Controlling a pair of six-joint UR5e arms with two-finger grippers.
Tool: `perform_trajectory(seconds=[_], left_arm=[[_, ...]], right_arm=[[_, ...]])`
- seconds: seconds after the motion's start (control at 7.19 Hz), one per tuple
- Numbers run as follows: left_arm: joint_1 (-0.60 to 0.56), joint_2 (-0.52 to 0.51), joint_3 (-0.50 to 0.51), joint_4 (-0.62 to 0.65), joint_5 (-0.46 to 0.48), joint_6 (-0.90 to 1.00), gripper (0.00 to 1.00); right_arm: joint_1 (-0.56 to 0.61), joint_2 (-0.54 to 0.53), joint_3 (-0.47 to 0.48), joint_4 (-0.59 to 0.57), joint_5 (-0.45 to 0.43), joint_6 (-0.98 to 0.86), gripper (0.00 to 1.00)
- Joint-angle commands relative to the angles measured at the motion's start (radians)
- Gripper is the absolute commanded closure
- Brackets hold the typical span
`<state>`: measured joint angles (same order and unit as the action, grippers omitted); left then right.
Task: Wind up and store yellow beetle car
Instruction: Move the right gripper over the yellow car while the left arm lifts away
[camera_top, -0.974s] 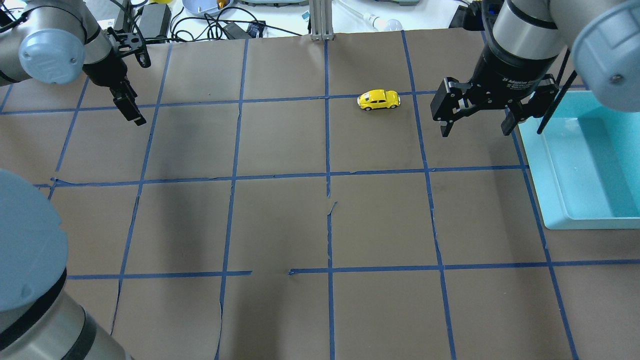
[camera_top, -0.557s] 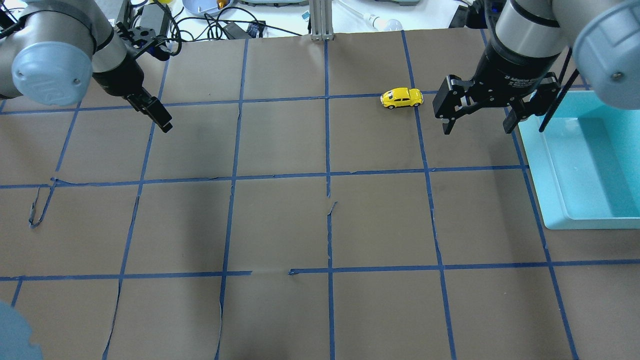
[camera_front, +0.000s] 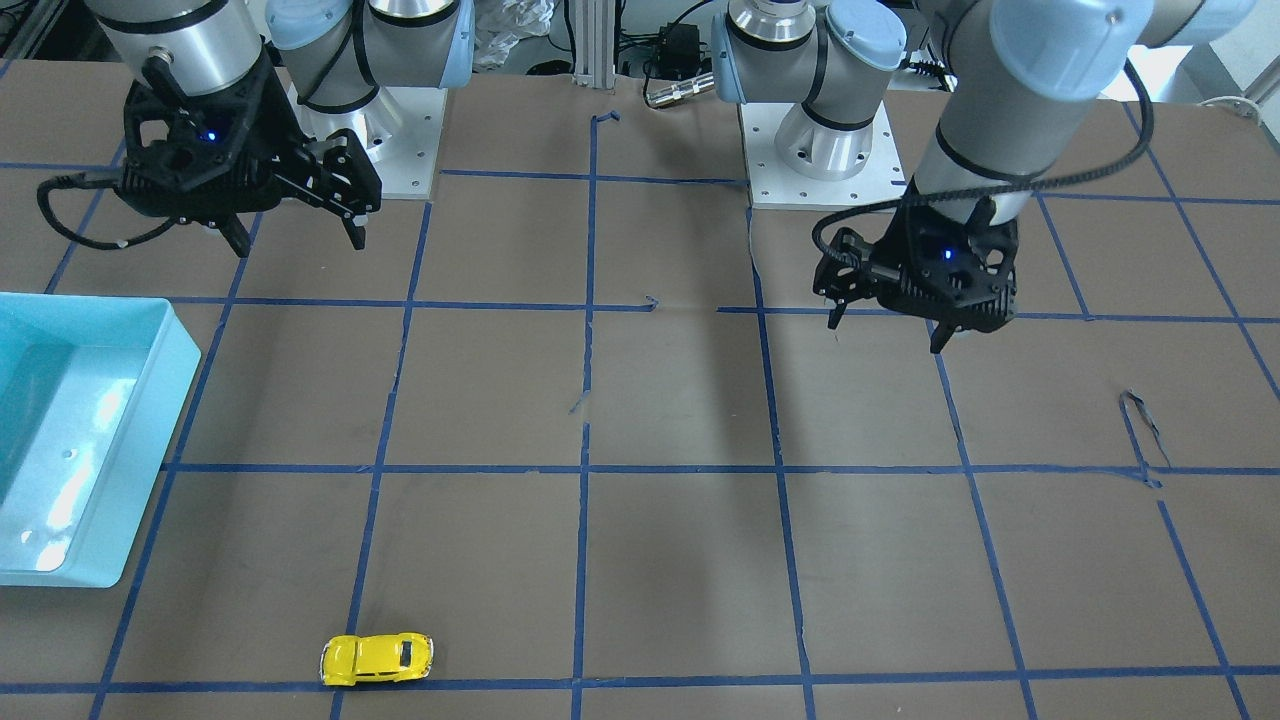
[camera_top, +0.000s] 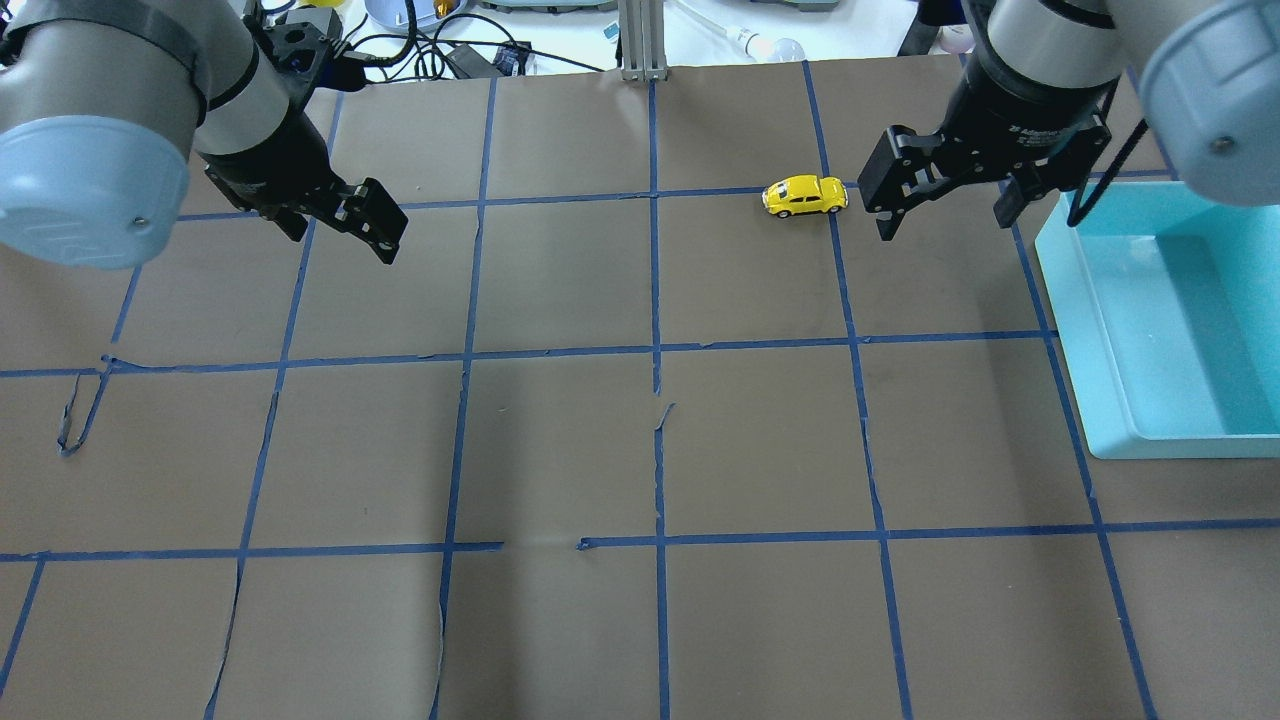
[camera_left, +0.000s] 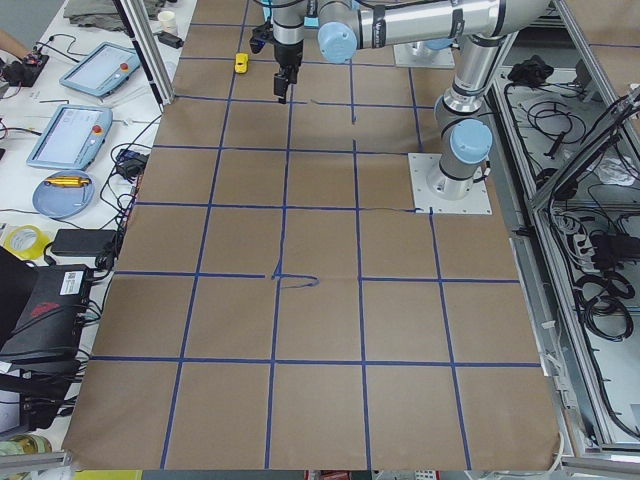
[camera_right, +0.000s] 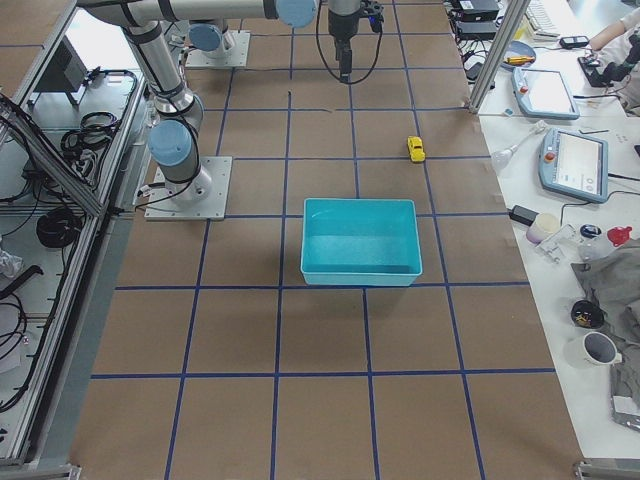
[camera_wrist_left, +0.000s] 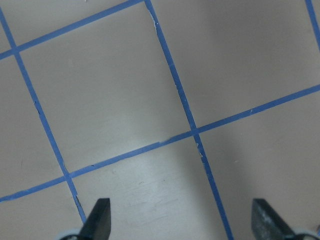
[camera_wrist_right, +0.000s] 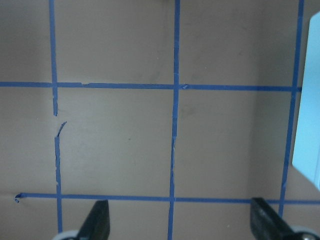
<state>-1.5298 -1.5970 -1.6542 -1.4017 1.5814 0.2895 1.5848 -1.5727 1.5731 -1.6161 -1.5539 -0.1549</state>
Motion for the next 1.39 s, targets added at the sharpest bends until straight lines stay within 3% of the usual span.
perform_trajectory(seconds=[0.0,0.28,0.84,1.25], left_arm=[[-0.01,0.051,0.022,-0.074,-0.013,-0.137,0.0],[-0.053,0.046,0.094,-0.178,-0.05,-0.181,0.0],[-0.059,0.052,0.099,-0.201,-0.055,-0.168,0.0],[-0.053,0.054,0.097,-0.201,-0.061,-0.167,0.0]], right_arm=[[0.01,0.092,0.007,-0.143,0.012,-0.171,0.0],[0.02,0.193,0.004,-0.235,0.011,-0.367,0.0],[0.021,0.394,-0.027,-0.431,0.012,-0.703,0.0],[0.021,0.586,-0.223,-0.435,0.008,-0.993,0.0]])
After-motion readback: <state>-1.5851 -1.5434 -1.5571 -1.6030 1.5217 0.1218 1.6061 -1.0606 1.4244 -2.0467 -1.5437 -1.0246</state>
